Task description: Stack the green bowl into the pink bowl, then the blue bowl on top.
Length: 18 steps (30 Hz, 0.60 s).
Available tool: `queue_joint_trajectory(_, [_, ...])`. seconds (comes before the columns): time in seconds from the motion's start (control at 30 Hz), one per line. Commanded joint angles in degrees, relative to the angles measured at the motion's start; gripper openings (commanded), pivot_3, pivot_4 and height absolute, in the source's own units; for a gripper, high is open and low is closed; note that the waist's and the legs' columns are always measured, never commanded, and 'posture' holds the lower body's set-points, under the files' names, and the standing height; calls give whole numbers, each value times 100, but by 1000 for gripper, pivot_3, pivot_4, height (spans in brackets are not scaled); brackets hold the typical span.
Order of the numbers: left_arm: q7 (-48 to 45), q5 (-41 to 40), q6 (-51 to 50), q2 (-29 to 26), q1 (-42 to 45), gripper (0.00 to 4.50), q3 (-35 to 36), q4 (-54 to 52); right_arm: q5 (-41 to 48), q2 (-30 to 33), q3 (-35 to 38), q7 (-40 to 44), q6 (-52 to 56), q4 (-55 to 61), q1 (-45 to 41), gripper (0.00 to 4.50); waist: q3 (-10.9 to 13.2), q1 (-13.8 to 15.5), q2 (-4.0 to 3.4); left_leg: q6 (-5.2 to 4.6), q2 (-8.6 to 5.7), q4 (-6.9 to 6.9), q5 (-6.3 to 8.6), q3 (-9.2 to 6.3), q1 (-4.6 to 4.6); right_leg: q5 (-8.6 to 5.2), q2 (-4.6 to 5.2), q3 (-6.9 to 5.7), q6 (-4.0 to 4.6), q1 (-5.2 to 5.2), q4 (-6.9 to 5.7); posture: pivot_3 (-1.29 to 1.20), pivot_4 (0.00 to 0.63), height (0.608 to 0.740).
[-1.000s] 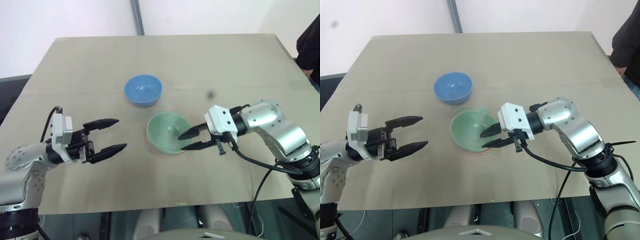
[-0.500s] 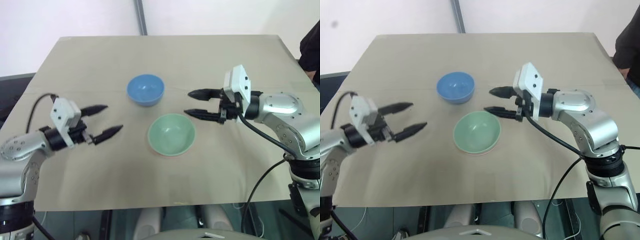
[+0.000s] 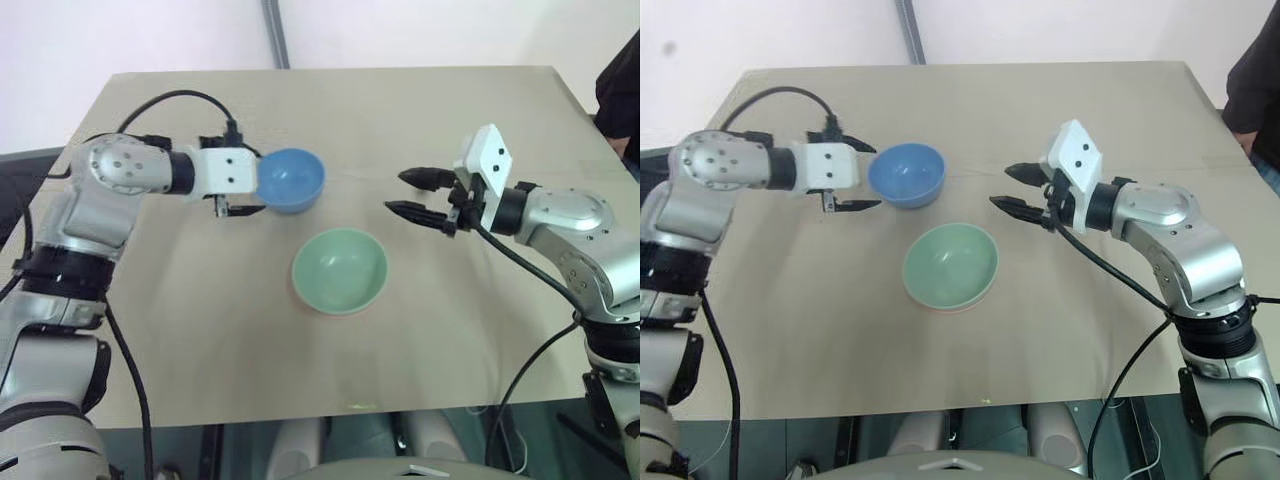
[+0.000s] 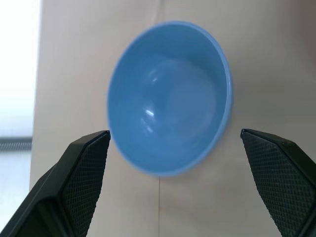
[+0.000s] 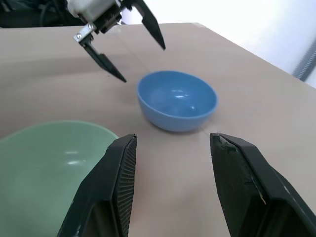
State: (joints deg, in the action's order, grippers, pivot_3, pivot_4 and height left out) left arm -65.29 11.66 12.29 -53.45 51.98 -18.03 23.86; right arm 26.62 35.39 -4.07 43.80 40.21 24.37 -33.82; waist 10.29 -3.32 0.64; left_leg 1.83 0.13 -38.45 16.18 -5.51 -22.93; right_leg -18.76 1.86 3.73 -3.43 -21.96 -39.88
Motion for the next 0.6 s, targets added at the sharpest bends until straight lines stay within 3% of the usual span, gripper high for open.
queue_joint_trajectory(0.03, [-53,371,651,148,342,4500,-221,618,-13,87,226,-147,-45,383,103,2607,0,-18,0,0,-1,-1,0,0,0,0,0,0,0,0,0,0,150,740])
queue_joint_trajectory(0.17, [-80,552,1153,419,554,4500,-384,1274,-11,142,312,-290,1,539,257,2607,1,-71,1,0,-1,-5,0,-2,-1,0,2,0,0,-1,-6,0,150,740])
queue_joint_trajectory(0.27, [-79,623,1397,523,669,3733,-421,1611,12,197,390,-377,35,653,371,2675,1,-67,1,-1,-1,-8,0,-7,-1,0,1,-3,0,-1,-9,0,150,740])
queue_joint_trajectory(0.53, [-86,485,1603,628,613,480,-278,1734,16,269,478,-455,3,690,483,2675,0,-65,1,-1,-3,-16,0,-9,-3,0,2,-4,0,0,-11,0,150,740])
queue_joint_trajectory(0.6, [-175,290,1715,578,469,480,-185,1550,-6,270,465,-438,-42,625,458,2675,0,-71,1,-1,-2,-18,0,-10,-4,0,2,-4,0,0,-12,0,150,740])
